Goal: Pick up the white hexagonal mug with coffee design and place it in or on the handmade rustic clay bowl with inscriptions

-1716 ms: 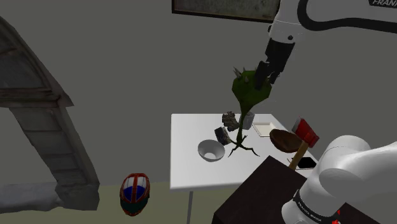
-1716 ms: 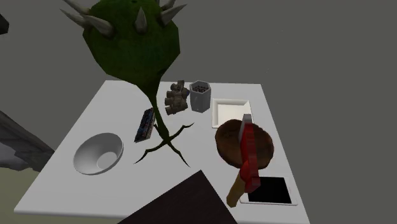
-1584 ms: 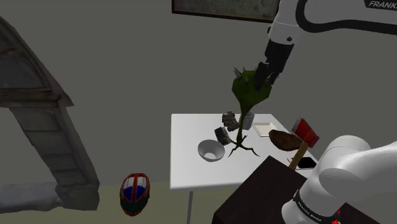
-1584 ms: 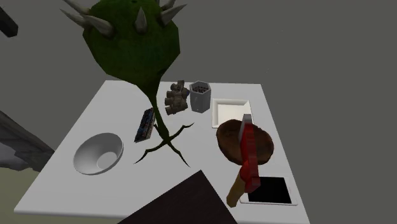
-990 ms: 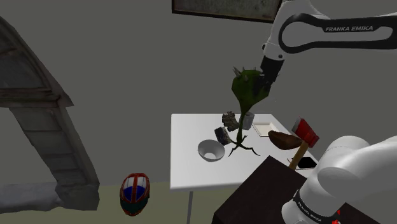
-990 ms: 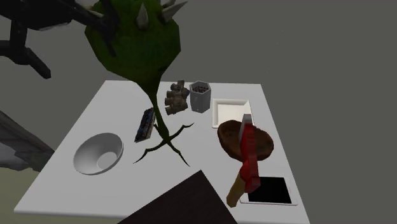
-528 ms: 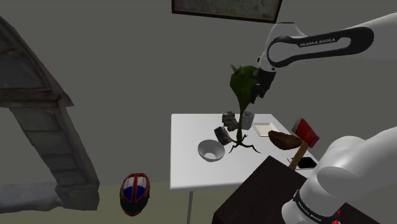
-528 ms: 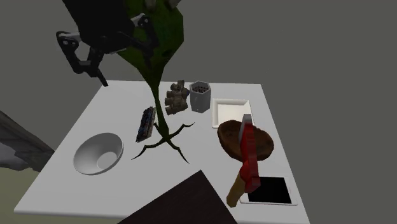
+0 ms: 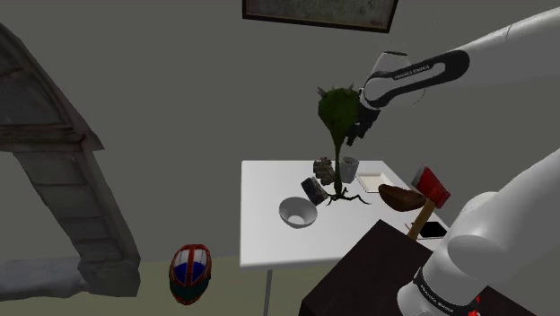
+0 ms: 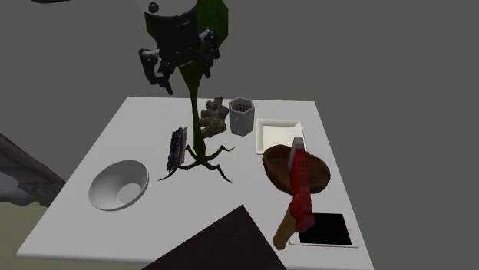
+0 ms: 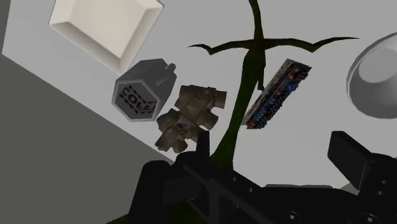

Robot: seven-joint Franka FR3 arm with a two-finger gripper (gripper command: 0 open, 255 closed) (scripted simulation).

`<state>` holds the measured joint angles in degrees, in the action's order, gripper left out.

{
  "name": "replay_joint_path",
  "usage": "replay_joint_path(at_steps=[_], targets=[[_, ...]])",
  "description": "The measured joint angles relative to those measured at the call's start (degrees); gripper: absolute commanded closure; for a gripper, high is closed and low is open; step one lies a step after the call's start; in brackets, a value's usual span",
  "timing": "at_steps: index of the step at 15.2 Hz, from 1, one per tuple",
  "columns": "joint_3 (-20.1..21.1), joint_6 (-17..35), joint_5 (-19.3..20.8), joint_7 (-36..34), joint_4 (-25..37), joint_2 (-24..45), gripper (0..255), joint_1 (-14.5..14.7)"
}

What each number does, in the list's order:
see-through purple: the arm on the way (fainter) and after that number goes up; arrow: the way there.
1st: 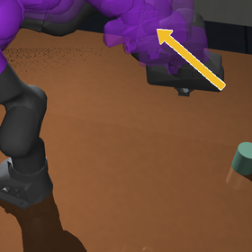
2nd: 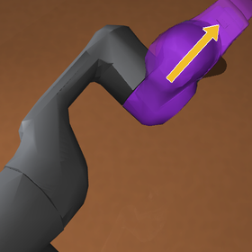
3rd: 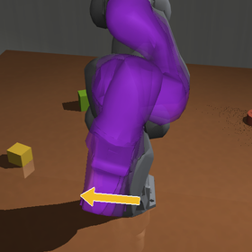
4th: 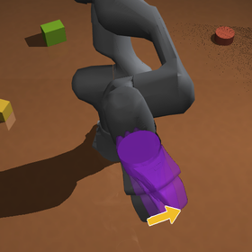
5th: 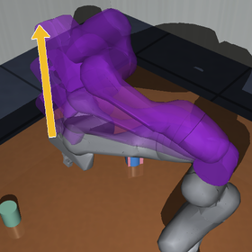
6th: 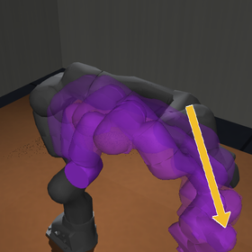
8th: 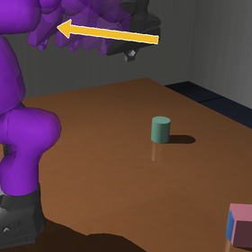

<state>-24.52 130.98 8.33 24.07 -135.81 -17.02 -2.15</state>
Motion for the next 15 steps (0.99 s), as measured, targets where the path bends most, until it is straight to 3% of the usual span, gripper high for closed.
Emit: replay_joint_path(at_steps=[2, 8, 15], targets=[[-2.0, -1.9, -2.2, 3.3, 1.9, 5.2, 0, 0.5], [-5.7, 1.6, -11.6, 14.8, 8.9, 19.8, 0, 0.1], [-3.9, 2.8, -24.0, 27.9, 21.9, 37.9, 0, -6.3]])
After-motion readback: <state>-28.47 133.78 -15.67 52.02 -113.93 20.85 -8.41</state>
